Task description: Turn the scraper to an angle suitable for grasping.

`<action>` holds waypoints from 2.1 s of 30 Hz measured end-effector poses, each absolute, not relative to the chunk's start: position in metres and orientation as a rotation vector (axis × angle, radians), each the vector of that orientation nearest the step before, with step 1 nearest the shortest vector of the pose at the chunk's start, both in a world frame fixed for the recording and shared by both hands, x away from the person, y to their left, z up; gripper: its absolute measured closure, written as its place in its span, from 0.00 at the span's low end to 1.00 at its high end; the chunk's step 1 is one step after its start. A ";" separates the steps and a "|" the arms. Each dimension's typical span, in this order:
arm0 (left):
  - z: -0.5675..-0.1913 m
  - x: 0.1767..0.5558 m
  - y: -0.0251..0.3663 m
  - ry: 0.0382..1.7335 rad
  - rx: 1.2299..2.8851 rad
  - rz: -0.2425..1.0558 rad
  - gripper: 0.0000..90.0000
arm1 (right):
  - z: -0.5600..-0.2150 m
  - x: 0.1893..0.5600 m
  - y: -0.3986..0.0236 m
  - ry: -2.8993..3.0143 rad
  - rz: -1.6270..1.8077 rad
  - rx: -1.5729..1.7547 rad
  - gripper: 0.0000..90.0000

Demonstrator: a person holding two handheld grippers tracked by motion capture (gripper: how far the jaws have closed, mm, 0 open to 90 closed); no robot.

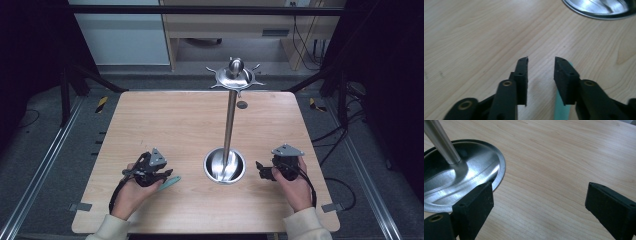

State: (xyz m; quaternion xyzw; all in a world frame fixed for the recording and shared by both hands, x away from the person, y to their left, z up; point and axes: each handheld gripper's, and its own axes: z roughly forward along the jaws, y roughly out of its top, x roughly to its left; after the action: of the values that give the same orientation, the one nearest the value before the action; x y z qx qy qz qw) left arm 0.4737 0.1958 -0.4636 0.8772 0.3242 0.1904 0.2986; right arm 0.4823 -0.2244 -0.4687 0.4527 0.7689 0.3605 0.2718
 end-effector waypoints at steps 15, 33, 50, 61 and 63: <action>-0.477 0.477 0.191 0.866 2.387 0.443 1.00 | -0.469 0.483 -0.225 2.069 0.976 1.222 0.09; -0.478 0.462 0.178 0.765 2.463 0.364 1.00 | -0.469 0.483 -0.226 2.070 0.979 1.222 0.09; -0.446 0.458 0.172 0.683 2.629 0.380 0.92 | -0.469 0.484 -0.227 2.066 0.975 1.226 0.09; -0.447 0.460 0.167 0.647 2.714 0.336 0.75 | -0.468 0.483 -0.227 2.064 0.982 1.228 0.09; -0.447 0.461 0.168 0.643 2.727 0.311 0.75 | -0.468 0.484 -0.227 2.064 0.979 1.223 0.09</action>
State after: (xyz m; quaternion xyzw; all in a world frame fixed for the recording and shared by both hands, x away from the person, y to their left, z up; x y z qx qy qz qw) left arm 0.4608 0.1679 -0.4470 0.9548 0.2252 0.1087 0.1607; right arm 0.4836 -0.2272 -0.4684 0.4542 0.7666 0.3637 0.2716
